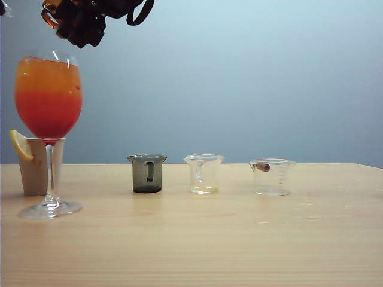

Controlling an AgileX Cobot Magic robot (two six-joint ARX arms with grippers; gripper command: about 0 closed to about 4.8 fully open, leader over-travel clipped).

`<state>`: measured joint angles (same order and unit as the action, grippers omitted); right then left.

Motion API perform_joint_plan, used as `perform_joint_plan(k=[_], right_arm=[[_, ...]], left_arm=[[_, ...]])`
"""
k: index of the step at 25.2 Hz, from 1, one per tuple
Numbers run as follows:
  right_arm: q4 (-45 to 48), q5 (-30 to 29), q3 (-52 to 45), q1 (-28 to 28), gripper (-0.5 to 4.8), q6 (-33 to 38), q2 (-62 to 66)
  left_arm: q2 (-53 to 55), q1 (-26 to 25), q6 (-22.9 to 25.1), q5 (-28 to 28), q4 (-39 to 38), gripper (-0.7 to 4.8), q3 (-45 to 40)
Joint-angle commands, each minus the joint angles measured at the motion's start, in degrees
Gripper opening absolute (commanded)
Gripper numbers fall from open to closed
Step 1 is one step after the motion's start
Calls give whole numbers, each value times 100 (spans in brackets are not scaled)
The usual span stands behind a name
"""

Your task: Pick up the fourth measuring cup from the left, pour the grenadine inside into the goblet, and finally put the measuring cup back in its original place.

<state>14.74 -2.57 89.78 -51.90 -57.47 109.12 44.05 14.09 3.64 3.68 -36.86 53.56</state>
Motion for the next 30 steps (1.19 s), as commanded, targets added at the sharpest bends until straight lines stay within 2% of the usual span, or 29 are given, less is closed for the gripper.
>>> perform_joint_plan(k=[1, 4, 12, 20, 25, 29, 30], right_arm=[[50, -533, 46, 55, 169, 852, -94], [-2, -745, 46, 109, 170, 1300, -131], [-52, -809, 46, 111, 170, 1690, -136], [-306, -944, 46, 511, 172, 3346, -256], [-603, -745, 37, 881, 272, 3762, -485], [-876, -763, 4, 1163, 275, 4122, -605], [-887, -861, -83, 1381, 275, 4345, -695]], left_arm=[[-11, 2, 26, 17, 57, -4, 17], [-11, 2, 26, 17, 57, -4, 17], [-11, 2, 26, 17, 57, -4, 17], [-11, 2, 26, 20, 57, -4, 17], [-11, 2, 24, 17, 57, -4, 17], [-11, 2, 26, 17, 57, -4, 17], [-11, 2, 24, 17, 57, -4, 17]])
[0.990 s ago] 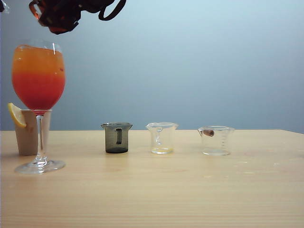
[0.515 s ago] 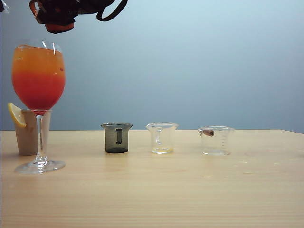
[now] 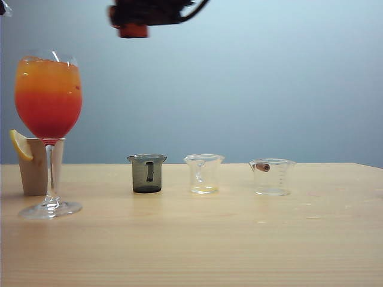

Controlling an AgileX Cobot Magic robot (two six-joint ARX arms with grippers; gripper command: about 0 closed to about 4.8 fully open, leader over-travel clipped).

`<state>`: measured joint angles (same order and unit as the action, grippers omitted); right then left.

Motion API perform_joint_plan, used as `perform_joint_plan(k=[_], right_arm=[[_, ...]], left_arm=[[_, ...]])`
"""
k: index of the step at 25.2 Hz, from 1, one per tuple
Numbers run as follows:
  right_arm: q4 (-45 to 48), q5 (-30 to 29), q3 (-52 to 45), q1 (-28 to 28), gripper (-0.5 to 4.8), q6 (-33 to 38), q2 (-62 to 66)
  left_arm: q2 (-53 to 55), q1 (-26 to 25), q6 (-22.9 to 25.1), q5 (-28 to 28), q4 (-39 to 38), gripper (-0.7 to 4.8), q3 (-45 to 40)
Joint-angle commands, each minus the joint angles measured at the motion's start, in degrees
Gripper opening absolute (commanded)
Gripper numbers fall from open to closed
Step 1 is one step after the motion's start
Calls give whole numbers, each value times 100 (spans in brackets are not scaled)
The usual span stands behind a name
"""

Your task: Pick up the fourth measuring cup from the left, pour the grenadine inside into the goblet, and finally put the measuring cup back in its original place.

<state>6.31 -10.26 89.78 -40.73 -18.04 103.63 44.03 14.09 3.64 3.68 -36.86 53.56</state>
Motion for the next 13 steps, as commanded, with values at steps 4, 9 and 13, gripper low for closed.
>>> perform_joint_plan(k=[4, 9, 13], right_arm=[[289, -146, -544, 533, 275, 820, -374], [765, 188, -1521, 828, 274, 929, -1016], [962, 901, -2540, 1049, 274, 931, -1790]], left_arm=[[-9, 2, 26, 17, 57, -4, 17], [-9, 2, 26, 20, 57, -4, 17], [-9, 2, 24, 20, 57, -4, 17]])
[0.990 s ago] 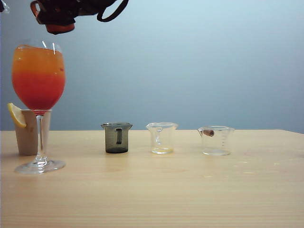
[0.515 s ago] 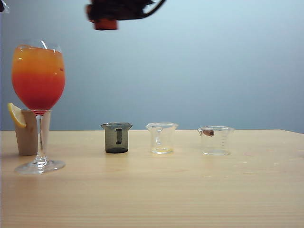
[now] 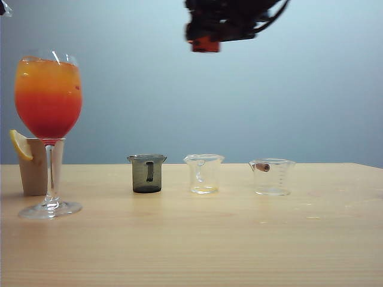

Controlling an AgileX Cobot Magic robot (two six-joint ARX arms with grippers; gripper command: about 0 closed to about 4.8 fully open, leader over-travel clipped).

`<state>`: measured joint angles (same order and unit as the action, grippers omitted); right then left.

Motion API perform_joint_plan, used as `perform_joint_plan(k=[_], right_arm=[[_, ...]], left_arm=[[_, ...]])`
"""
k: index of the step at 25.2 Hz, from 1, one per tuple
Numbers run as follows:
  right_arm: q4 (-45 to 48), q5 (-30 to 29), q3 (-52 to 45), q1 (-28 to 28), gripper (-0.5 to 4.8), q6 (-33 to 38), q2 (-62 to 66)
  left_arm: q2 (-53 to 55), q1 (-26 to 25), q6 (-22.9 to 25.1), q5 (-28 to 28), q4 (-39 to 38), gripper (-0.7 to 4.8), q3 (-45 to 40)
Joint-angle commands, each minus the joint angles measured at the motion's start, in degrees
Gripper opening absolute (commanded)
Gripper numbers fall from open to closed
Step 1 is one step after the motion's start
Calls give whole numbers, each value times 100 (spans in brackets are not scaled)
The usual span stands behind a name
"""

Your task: Pick up the fourth measuring cup from the left, pour the grenadine inside into the goblet, and finally put the measuring cup back in its original place.

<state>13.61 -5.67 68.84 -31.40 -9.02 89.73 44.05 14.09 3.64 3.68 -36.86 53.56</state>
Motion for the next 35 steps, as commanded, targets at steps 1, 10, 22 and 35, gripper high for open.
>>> perform_joint_plan(k=[1, 10, 22, 35], right_arm=[[284, 546, -638, 149, 274, 31, -538], [1587, 2055, -3104, 743, 274, 616, -1784], [3565, 2205, -4072, 1427, 274, 1095, -282], [5364, 1950, -3886, 1832, 274, 1097, 1755]], left_arm=[[-11, 2, 26, 20, 57, -4, 17], [-11, 2, 26, 17, 57, -4, 17], [-11, 2, 24, 20, 57, -4, 17], [-11, 2, 26, 20, 57, -4, 17]])
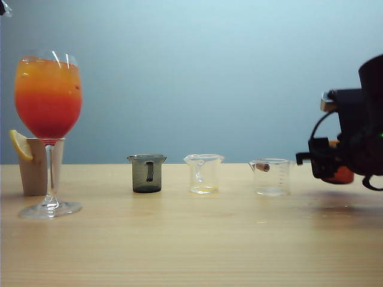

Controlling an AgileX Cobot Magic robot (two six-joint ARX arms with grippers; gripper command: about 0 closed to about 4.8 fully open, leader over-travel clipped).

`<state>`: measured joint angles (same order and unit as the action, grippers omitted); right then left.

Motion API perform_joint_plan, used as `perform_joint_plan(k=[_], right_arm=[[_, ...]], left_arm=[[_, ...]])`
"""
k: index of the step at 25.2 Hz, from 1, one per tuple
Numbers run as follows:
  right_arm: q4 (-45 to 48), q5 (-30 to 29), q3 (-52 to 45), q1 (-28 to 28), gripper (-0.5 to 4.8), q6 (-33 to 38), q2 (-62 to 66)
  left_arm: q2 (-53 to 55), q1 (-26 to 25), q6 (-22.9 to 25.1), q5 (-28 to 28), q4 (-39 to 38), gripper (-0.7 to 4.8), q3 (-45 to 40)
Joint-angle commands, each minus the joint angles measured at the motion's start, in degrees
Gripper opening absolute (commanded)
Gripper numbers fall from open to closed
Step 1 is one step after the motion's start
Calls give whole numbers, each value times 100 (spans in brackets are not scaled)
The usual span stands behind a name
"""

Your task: Pick up the fourth measuring cup from the left, pour the grenadine inside into the goblet, and finally put the measuring cup back in its original place.

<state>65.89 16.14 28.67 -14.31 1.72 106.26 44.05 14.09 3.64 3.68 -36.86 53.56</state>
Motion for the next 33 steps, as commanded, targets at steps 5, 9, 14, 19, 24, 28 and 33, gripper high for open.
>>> perform_joint_plan(k=[5, 9, 14, 19, 24, 28, 33], right_arm=[[114, -490, 319, 264, 273, 24, 275], [-323, -581, 433, 286, 273, 22, 308], [-413, -625, 448, 284, 273, 22, 308], [-393, -726, 448, 284, 275, 24, 306], [-396, -728, 446, 282, 479, 26, 291], [-393, -730, 446, 282, 479, 55, 249], [-487, -730, 426, 282, 479, 149, 48]], left_arm=[[-11, 2, 24, 20, 57, -4, 17], [-11, 2, 26, 20, 57, -4, 17], [-11, 2, 26, 20, 57, -4, 17], [-11, 2, 26, 20, 57, -4, 17], [-11, 2, 26, 20, 57, -4, 17], [-11, 2, 26, 17, 57, -4, 17], [-11, 2, 26, 20, 57, -4, 17]])
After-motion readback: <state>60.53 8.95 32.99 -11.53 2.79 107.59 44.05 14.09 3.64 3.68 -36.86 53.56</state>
